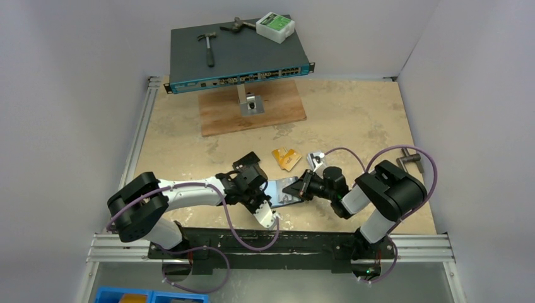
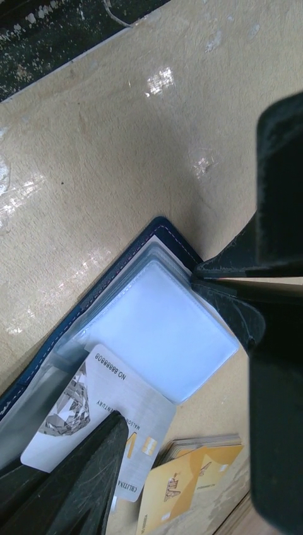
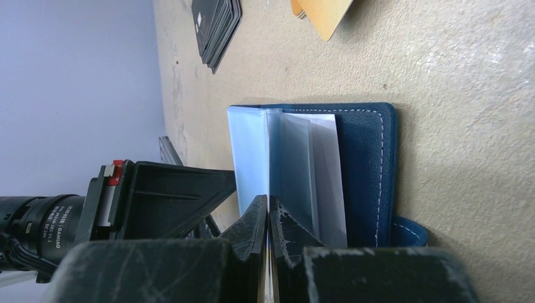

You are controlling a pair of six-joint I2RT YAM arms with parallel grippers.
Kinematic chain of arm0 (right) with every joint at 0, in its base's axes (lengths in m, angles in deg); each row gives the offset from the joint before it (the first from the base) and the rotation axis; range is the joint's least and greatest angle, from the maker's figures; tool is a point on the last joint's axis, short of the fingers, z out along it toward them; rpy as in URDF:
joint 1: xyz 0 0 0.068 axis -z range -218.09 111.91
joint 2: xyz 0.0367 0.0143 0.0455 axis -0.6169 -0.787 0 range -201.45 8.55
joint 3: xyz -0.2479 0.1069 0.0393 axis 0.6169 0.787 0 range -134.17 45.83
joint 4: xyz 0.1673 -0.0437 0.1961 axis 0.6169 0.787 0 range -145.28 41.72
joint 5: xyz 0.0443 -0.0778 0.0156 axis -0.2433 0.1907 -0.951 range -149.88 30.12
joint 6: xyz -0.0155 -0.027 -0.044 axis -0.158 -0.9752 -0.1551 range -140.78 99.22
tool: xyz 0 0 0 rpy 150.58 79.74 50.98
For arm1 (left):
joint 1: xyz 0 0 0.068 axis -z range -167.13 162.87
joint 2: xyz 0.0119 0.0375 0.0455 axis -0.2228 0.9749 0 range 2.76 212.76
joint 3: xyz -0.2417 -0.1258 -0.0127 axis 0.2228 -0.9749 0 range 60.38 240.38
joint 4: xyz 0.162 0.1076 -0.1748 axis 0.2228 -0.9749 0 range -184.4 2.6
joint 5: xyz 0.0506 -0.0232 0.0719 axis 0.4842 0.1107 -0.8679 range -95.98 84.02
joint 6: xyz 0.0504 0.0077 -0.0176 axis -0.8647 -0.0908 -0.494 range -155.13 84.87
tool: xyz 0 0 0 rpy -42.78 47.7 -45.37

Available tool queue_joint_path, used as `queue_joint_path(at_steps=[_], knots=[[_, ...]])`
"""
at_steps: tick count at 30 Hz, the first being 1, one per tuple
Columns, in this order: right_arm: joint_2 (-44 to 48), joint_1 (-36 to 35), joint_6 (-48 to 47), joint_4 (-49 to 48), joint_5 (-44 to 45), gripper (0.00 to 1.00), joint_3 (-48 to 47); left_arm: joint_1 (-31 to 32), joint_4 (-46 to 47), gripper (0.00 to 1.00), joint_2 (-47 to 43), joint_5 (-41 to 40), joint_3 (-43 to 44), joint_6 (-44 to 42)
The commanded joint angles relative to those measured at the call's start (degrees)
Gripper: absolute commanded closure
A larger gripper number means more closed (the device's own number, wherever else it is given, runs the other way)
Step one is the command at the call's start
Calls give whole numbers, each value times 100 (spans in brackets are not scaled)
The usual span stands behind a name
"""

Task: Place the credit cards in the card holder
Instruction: Insert the credit card into the card holder.

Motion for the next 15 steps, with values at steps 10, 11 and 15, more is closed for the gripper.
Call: queue_joint_path(at_steps=[10, 11, 15], knots=[[-234, 12, -94, -25, -81, 100, 12, 62, -313, 97, 166, -73, 45, 259], [-208, 18, -149, 87, -87, 100, 13, 62, -314, 98, 152, -72, 38, 259], [-127, 6, -245, 340, -88, 100, -7, 62, -297, 98, 150, -75, 28, 251]])
